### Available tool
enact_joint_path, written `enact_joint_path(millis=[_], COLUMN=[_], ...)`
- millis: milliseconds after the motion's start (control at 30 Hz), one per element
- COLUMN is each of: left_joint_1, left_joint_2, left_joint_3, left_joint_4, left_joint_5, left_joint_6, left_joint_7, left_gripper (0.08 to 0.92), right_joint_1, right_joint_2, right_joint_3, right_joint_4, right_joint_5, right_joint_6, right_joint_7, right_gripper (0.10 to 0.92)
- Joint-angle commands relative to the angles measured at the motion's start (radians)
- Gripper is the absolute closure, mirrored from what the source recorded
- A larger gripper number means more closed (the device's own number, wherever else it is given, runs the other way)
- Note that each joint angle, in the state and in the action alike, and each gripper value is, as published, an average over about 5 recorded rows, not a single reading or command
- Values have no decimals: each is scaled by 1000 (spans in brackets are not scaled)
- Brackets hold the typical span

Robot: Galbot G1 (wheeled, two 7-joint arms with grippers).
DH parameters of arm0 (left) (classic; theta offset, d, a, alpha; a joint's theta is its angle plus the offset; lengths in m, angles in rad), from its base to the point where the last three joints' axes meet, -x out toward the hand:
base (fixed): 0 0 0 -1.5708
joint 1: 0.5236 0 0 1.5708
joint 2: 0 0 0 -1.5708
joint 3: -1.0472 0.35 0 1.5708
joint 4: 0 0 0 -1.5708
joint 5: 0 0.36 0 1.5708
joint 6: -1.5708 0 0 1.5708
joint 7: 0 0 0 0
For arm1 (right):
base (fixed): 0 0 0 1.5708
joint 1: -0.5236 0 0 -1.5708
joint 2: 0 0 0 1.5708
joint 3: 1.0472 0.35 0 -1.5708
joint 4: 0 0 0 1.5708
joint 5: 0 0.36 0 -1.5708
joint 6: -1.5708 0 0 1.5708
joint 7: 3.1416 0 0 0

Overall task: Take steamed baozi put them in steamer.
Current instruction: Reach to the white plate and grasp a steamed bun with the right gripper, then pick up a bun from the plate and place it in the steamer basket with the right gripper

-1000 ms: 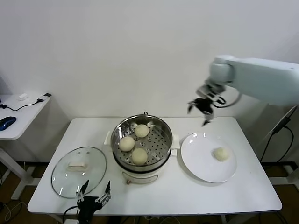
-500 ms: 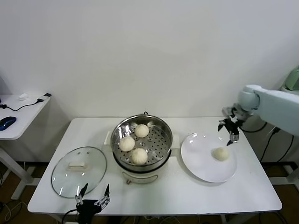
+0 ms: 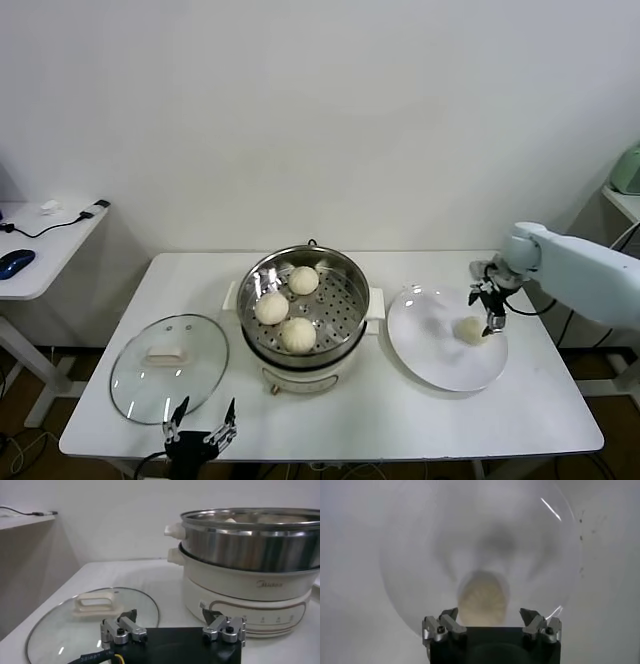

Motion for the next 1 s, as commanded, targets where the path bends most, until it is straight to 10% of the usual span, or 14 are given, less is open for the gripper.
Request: enact_joint_path(millis=[33, 733, 1000], left_joint_1=[1, 8, 5], left_joint_2=[2, 8, 11], left_joint_3=[0, 5, 4], left_joint_4=[2, -7, -17], left_joint_5=[-1, 0, -1], left_joint_6=[0, -1, 8], left_joint_7=[0, -1, -3], left_gripper=[177, 177, 177], right_joint_1=[-88, 9, 445], right_joint_2=[27, -19, -63], right_joint_3=[79, 7, -357], right_joint_4=[-43, 62, 327], right_joint_5=[-46, -32, 311], right_joint_6=[-23, -44, -91], right_joint_7=[13, 5, 8], right_gripper=[203, 394, 414])
